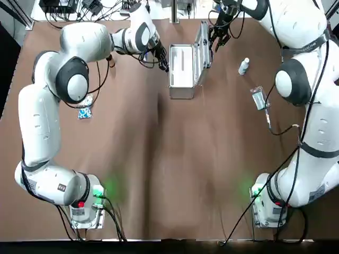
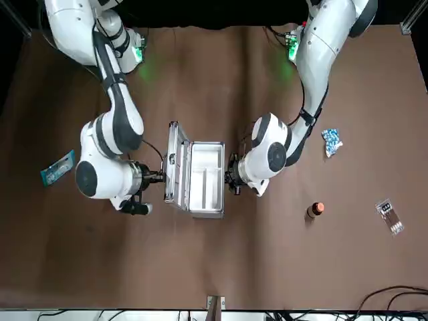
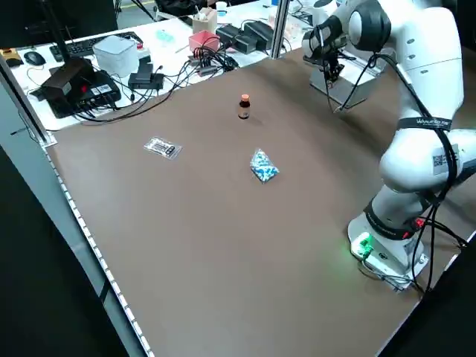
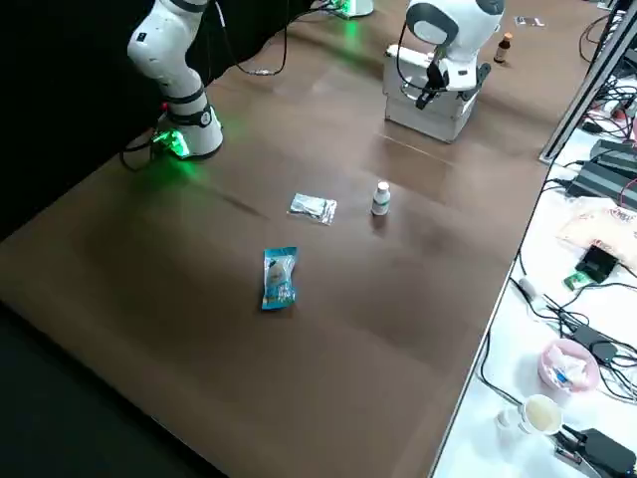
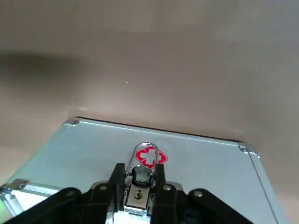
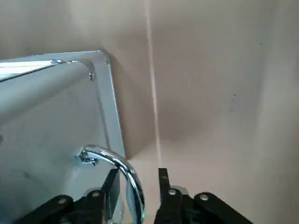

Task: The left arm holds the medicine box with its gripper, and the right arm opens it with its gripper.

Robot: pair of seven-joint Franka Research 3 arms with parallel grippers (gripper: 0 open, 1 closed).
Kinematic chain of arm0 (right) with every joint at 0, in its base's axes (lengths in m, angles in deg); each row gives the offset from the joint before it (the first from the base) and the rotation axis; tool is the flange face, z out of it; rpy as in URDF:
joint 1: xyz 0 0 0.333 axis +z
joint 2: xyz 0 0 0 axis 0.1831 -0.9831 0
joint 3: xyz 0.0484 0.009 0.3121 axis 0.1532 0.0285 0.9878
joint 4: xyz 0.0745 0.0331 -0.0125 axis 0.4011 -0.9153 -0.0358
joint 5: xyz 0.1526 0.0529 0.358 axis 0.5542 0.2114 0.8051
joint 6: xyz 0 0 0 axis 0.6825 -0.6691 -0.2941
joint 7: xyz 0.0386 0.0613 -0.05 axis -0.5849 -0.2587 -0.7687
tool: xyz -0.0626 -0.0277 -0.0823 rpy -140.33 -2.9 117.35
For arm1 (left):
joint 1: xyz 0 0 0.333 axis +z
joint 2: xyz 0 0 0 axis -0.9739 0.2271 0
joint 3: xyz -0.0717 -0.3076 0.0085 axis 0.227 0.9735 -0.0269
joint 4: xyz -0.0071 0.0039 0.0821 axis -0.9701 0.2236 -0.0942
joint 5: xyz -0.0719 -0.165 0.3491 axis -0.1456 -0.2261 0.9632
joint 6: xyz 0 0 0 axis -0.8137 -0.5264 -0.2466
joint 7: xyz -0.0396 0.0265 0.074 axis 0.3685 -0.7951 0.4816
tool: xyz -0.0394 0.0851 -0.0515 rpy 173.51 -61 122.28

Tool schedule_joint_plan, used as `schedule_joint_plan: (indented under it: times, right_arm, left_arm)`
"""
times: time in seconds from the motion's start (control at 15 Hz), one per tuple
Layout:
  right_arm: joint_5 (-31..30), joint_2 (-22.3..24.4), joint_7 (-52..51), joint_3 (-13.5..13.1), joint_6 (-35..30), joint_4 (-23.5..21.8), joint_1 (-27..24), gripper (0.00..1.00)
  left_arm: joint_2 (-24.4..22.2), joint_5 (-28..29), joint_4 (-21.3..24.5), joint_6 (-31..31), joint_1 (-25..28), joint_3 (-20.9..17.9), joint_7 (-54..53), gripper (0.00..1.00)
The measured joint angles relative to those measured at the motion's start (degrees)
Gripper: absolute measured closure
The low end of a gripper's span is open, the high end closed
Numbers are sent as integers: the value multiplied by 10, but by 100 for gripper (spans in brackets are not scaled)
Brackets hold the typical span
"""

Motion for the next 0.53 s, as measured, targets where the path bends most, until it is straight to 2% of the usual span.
schedule_joint_plan:
  times: [0.27, 0.33, 0.4, 0.53]
  right_arm:
    - [0, 0, -44, -1, -5, 1, -26, 41]
    - [0, 0, -58, -2, -5, 2, -34, 41]
    - [0, 0, -72, -3, -6, 4, -43, 37]
    - [0, 3, -107, -6, -17, 9, -70, 21]
  left_arm:
    - [0, 0, 0, 0, 0, 0, 0, 70]
    - [0, 0, 0, -1, 0, 0, 0, 68]
    - [1, 0, 0, -7, 0, -1, 2, 61]
    - [3, 0, 0, -20, 2, -4, 2, 42]
